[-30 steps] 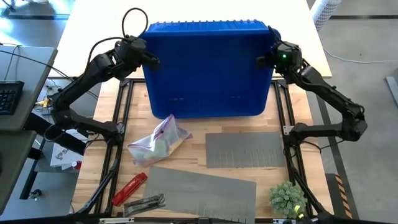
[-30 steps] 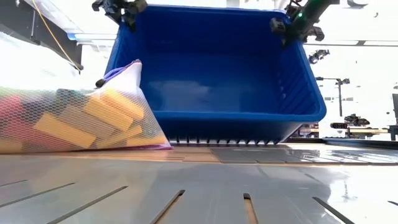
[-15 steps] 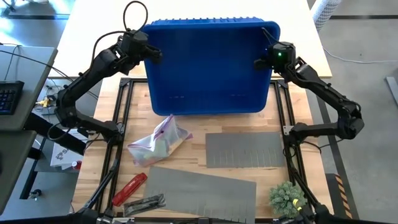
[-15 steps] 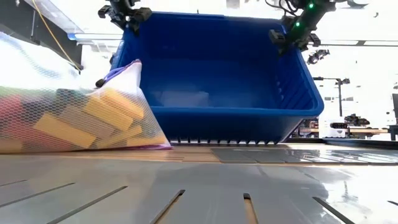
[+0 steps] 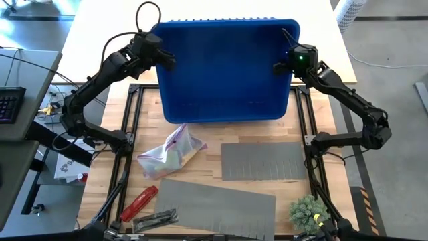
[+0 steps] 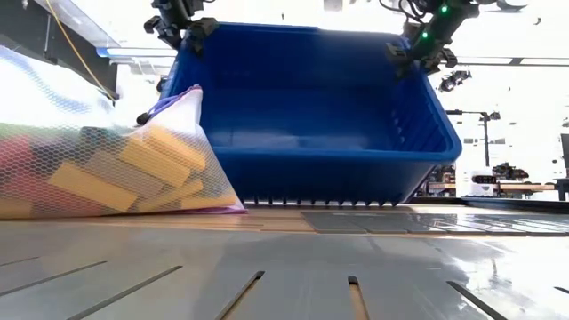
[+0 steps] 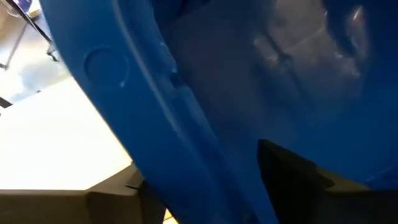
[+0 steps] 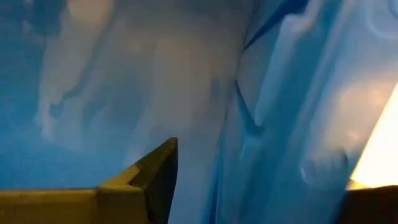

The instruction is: Sort blocks

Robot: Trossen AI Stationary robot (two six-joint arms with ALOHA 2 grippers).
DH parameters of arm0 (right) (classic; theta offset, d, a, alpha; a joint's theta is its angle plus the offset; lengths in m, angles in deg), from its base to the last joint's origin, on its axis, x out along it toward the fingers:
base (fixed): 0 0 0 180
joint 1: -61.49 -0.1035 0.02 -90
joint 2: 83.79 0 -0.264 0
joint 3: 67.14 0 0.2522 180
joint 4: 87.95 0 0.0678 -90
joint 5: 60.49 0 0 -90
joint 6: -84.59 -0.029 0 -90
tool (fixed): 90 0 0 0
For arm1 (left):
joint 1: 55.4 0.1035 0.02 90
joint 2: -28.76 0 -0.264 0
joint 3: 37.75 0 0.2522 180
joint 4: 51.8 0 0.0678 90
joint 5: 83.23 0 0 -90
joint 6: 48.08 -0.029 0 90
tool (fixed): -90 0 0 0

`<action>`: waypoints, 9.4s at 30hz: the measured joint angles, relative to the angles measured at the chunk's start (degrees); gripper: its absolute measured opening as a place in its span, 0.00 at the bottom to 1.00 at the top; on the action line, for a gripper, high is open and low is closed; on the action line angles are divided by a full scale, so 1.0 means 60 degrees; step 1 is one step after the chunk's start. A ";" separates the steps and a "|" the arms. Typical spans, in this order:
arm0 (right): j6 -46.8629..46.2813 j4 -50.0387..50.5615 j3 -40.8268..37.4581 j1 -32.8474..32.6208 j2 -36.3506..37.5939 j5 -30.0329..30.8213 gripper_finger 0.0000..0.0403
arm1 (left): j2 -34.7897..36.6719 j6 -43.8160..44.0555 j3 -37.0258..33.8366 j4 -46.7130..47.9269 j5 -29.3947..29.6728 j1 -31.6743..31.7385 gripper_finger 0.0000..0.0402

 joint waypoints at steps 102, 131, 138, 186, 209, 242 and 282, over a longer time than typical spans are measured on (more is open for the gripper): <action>-0.3804 0.7891 0.0357 -0.6247 0.0590 -0.2386 0.48 | -0.5248 -0.1884 -0.1523 -0.7526 -0.3855 -0.5516 0.57; -0.4960 0.7285 -0.1304 -0.6037 0.1683 0.0817 0.48 | -0.0621 0.0152 -0.3556 -0.3973 -0.1765 -0.7935 0.57; -0.2322 0.5228 -0.1623 -0.7464 0.4282 0.0755 0.48 | 0.0899 -0.0480 -0.4321 -0.4643 -0.2279 -0.8345 0.57; 0.0869 -0.2958 -0.7755 -0.9898 1.0687 -0.3192 0.05 | 1.1449 0.0636 -1.3938 -0.9733 -0.4882 -0.6854 0.14; -0.0255 -0.5194 -1.1001 -0.7939 1.0593 -0.3801 0.00 | 1.2762 0.2392 -1.4892 -0.8306 -0.3154 -0.7036 0.02; -0.1845 -0.4266 -1.1001 -0.7482 1.0491 -0.3632 0.00 | 1.2758 0.2396 -1.4888 -0.8288 -0.3127 -0.7036 0.02; -0.1847 -0.4263 -1.1001 -0.7482 1.0491 -0.3629 0.00 | 1.2758 0.2394 -1.4888 -0.8284 -0.3126 -0.7036 0.02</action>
